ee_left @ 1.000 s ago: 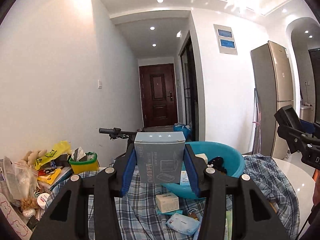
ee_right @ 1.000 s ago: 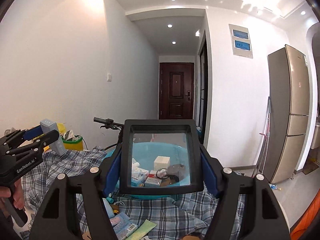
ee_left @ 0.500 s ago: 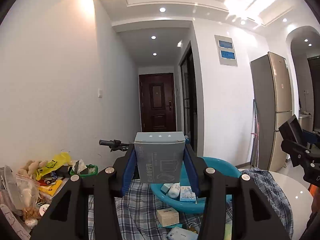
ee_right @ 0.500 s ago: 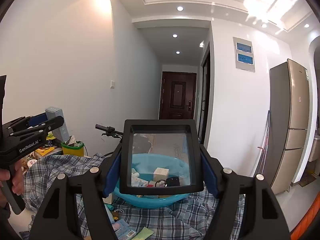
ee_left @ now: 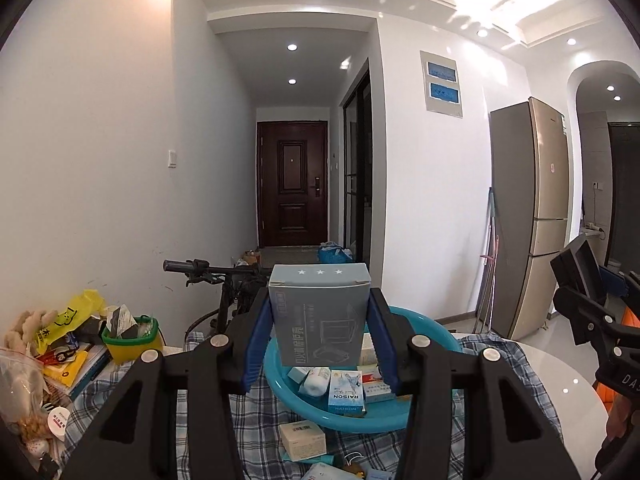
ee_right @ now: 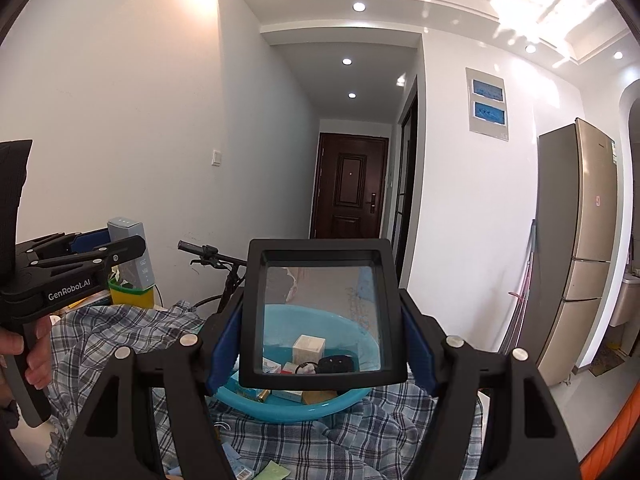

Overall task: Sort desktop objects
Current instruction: 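Carry the grey box and black frame over the turquoise basin with both grippers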

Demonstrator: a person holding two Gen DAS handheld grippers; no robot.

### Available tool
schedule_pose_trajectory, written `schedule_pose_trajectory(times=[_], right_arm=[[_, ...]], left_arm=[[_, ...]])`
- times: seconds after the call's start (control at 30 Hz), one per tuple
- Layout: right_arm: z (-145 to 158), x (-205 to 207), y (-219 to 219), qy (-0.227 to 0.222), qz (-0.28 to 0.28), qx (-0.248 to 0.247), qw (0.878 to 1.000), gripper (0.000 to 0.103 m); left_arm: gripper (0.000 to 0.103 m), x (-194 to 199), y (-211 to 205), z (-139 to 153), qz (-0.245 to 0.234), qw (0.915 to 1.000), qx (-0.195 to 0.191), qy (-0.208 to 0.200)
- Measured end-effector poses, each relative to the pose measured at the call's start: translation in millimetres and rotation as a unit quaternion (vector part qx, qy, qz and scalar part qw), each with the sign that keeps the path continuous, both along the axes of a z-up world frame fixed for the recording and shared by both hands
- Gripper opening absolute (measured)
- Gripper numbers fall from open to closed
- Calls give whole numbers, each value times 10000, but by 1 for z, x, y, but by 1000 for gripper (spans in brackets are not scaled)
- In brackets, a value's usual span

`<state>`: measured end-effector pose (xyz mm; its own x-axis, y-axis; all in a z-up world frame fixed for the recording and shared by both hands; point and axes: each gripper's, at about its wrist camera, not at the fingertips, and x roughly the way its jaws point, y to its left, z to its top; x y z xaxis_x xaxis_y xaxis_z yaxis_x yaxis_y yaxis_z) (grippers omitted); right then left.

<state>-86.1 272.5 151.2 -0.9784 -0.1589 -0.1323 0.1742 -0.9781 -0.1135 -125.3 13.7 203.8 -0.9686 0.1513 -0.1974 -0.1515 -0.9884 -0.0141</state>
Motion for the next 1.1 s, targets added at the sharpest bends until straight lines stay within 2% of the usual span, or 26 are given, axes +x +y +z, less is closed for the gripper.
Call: schedule_pose_trajectory(times=[0.23,0.4,0.63,0.77,0.93,1.1], right_arm=[[-12,-44,-1,-325,-161,65,9993,69],[-22,-78,-3,-624,-209,46,9978,69],[-28,-116,-2,-741,-197,14,9971,69],[-36,-131,-6,-746,-158,152,9970,69],[-53,-147,-5,-978,-106,44,9951,69],[-67,-164,-1,-1210,-124,-71,9925,69]], left_arm=[[49,-46,7,-6,311,9994,-177,-37],[49,-77,5,-12,416,9990,-57,-140],[49,-123,0,-34,586,9967,-11,-555],[49,-150,-6,-55,596,9934,126,-967],[49,-170,-3,-83,557,9904,25,-1266],[49,-184,-1,-103,459,9872,96,-1525]])
